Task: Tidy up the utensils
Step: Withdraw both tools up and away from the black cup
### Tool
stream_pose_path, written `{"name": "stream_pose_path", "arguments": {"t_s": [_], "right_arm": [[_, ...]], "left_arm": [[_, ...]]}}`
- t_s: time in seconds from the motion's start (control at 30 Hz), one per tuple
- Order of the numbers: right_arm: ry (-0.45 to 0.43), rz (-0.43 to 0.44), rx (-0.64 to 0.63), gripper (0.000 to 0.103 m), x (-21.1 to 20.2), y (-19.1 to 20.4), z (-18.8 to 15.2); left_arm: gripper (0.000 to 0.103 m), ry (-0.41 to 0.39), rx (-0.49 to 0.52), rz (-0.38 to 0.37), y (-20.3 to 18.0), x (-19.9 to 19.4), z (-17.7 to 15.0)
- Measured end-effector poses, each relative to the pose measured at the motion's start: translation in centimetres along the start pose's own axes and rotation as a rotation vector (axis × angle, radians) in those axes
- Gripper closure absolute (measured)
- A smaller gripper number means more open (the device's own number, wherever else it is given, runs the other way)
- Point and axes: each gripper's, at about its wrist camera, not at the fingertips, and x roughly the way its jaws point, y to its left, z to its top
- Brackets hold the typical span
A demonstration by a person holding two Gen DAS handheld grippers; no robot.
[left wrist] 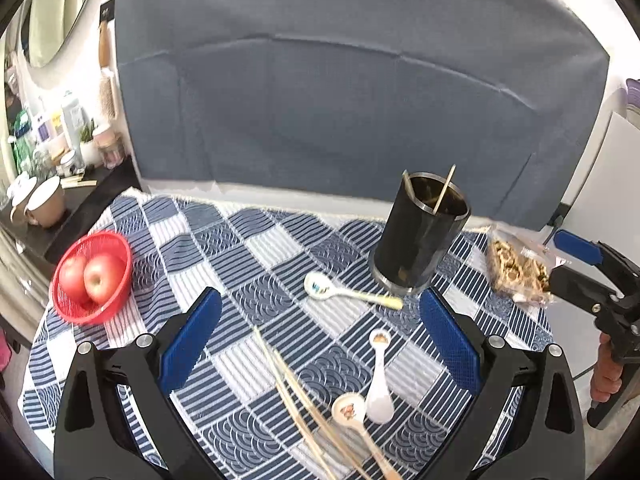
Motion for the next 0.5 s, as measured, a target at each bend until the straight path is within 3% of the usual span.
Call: {"name": "stream_pose_path", "arguments": {"t_s": [0.23,0.5], "right_arm": [[0.055,0.025,-0.032,0.015,1.5,2.2,-1.8],[0.173,0.035,-0.083,0.015,6.5,4.7,-3.7]], "left_arm": [[0.006,0.097,-0.027,0.096,2.9,1.6,-2.2],[0.006,0.23,-0.021,0.172,6.7,4.1,-5.7]]}}
